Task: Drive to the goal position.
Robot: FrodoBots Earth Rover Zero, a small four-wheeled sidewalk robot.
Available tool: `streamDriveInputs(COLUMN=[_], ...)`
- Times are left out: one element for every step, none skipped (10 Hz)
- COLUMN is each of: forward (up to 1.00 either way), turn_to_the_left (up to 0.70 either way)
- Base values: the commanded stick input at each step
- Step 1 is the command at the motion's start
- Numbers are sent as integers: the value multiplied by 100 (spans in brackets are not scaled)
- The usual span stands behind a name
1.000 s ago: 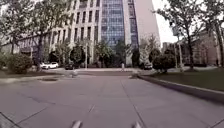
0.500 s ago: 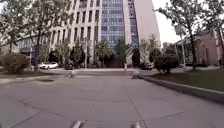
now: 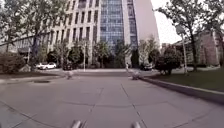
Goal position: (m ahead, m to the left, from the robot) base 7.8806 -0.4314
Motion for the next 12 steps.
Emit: streamDriveInputs(forward=[45,45,45,45,45,45,45,45,45,45,45,45], turn_to_the_left=[0,0,0,0,0,0,0,0,0,0,0,0])
